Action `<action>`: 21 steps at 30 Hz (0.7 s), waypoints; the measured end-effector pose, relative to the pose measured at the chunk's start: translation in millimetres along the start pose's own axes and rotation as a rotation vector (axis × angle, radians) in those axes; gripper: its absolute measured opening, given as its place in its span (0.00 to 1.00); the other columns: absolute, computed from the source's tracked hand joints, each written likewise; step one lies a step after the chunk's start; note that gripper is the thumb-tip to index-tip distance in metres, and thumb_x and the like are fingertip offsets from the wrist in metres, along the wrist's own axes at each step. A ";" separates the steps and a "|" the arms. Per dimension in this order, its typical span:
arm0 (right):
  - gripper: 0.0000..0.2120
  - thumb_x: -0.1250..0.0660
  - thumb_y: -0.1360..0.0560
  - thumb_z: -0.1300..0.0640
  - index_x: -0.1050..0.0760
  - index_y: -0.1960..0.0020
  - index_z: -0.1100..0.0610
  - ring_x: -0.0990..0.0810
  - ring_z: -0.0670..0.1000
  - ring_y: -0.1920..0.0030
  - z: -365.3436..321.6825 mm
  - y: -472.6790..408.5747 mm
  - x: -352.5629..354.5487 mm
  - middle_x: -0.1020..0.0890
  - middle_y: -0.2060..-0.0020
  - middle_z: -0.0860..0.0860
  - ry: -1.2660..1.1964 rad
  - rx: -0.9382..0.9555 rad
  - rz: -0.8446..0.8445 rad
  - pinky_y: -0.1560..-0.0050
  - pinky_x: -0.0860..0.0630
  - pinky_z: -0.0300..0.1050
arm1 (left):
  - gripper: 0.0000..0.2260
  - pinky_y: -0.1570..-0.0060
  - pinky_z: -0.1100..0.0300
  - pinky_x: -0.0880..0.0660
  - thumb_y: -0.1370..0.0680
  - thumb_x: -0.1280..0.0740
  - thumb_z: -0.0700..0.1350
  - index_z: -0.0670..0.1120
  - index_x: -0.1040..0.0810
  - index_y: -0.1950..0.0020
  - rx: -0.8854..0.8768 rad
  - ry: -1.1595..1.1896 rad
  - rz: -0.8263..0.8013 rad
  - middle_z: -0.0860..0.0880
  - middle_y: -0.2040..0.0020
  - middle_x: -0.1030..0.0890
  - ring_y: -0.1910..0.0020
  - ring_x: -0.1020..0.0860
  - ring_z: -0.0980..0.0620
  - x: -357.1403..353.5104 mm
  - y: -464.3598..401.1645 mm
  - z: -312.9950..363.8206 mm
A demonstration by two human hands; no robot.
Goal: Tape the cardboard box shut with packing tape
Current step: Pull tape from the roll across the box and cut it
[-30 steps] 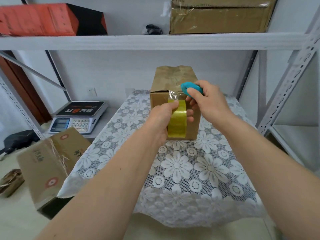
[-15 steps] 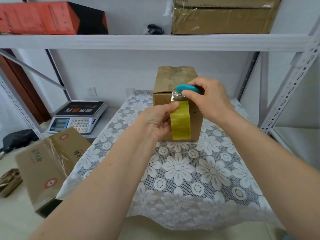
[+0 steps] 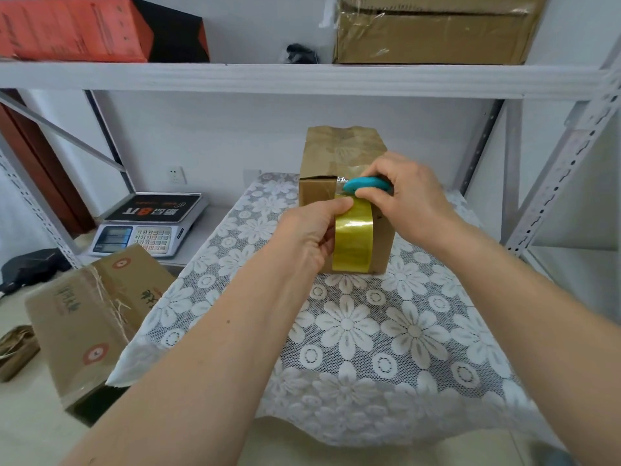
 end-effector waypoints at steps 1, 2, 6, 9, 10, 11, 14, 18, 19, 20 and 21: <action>0.07 0.32 0.26 0.55 0.22 0.52 0.59 0.26 0.47 0.56 -0.4 -0.1 -0.2 0.22 0.56 0.49 0.020 0.020 -0.009 0.56 0.30 0.42 | 0.06 0.79 0.68 0.29 0.29 0.27 0.39 0.42 0.23 0.57 0.001 -0.003 0.001 0.47 0.66 0.21 0.80 0.24 0.59 0.2 -0.5 -0.2; 0.06 0.32 0.26 0.55 0.22 0.53 0.59 0.26 0.48 0.57 -1.0 -0.6 -0.4 0.22 0.56 0.49 0.039 0.039 -0.020 0.57 0.30 0.42 | 0.06 0.79 0.68 0.28 0.29 0.27 0.40 0.43 0.23 0.57 0.001 -0.006 0.002 0.47 0.66 0.21 0.78 0.23 0.58 0.5 -0.9 -0.4; 0.06 0.32 0.26 0.56 0.23 0.55 0.59 0.27 0.49 0.60 -4.8 -3.1 0.2 0.24 0.58 0.48 0.082 0.092 -0.049 0.59 0.29 0.46 | 0.06 0.77 0.67 0.26 0.29 0.27 0.40 0.43 0.23 0.57 0.005 -0.017 0.005 0.47 0.65 0.21 0.72 0.24 0.55 1.6 -1.9 -0.1; 0.05 0.32 0.26 0.57 0.24 0.55 0.59 0.27 0.48 0.60 -6.1 -4.1 0.0 0.26 0.59 0.47 0.101 0.116 -0.048 0.59 0.30 0.45 | 0.08 0.76 0.66 0.24 0.28 0.28 0.39 0.41 0.23 0.52 0.031 0.025 -0.041 0.46 0.64 0.21 0.69 0.23 0.54 1.0 -1.3 2.2; 0.05 0.33 0.26 0.57 0.24 0.55 0.59 0.27 0.48 0.60 -6.6 -4.6 -0.2 0.26 0.59 0.47 0.108 0.119 -0.049 0.59 0.30 0.45 | 0.09 0.74 0.64 0.23 0.28 0.28 0.39 0.41 0.23 0.49 0.042 0.043 -0.058 0.46 0.63 0.20 0.68 0.22 0.53 0.7 -1.1 2.7; 0.05 0.33 0.25 0.56 0.24 0.55 0.59 0.27 0.49 0.60 -7.1 -5.6 -0.3 0.26 0.59 0.47 0.117 0.121 -0.052 0.59 0.30 0.45 | 0.10 0.71 0.62 0.22 0.27 0.29 0.39 0.41 0.23 0.48 0.051 0.057 -0.066 0.45 0.62 0.20 0.66 0.22 0.52 0.4 -1.0 2.8; 0.06 0.33 0.25 0.56 0.24 0.55 0.59 0.28 0.49 0.60 -8.6 -9.2 -0.3 0.25 0.58 0.48 0.144 0.132 -0.070 0.60 0.32 0.45 | 0.10 0.66 0.58 0.23 0.26 0.30 0.42 0.41 0.24 0.47 0.075 0.077 -0.072 0.45 0.59 0.20 0.63 0.22 0.51 0.2 -0.7 1.7; 0.07 0.34 0.24 0.55 0.22 0.53 0.59 0.28 0.49 0.59 -7.3 -11.1 0.4 0.24 0.57 0.49 0.177 0.135 -0.085 0.60 0.34 0.44 | 0.13 0.61 0.55 0.22 0.25 0.32 0.44 0.40 0.24 0.44 0.148 0.100 -0.115 0.44 0.57 0.19 0.60 0.20 0.49 2.9 -3.0 2.3; 0.08 0.35 0.24 0.55 0.21 0.52 0.58 0.28 0.49 0.59 -7.2 -11.2 0.4 0.24 0.57 0.49 0.185 0.135 -0.084 0.59 0.34 0.43 | 0.12 0.62 0.56 0.22 0.25 0.32 0.44 0.40 0.24 0.44 0.148 0.097 -0.123 0.44 0.57 0.19 0.60 0.20 0.49 3.8 -3.8 2.7; 0.08 0.35 0.24 0.54 0.21 0.51 0.58 0.28 0.49 0.59 -7.3 -11.7 0.4 0.24 0.57 0.49 0.191 0.135 -0.085 0.59 0.33 0.44 | 0.11 0.63 0.57 0.22 0.25 0.32 0.44 0.40 0.24 0.46 0.141 0.093 -0.132 0.44 0.58 0.19 0.60 0.20 0.49 4.3 -4.3 3.1; 0.09 0.35 0.24 0.54 0.21 0.51 0.59 0.27 0.50 0.58 -7.6 -12.3 0.4 0.24 0.57 0.50 0.199 0.136 -0.088 0.59 0.33 0.44 | 0.10 0.65 0.58 0.22 0.25 0.32 0.43 0.40 0.24 0.47 0.133 0.090 -0.142 0.44 0.58 0.19 0.60 0.20 0.50 4.7 -4.4 3.3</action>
Point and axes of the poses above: each hand's wrist, its own y-axis away from the middle knuckle, its own x-axis out of the back of the hand, z = x × y, the point moved 1 cm from there along -y, towards the middle knuckle
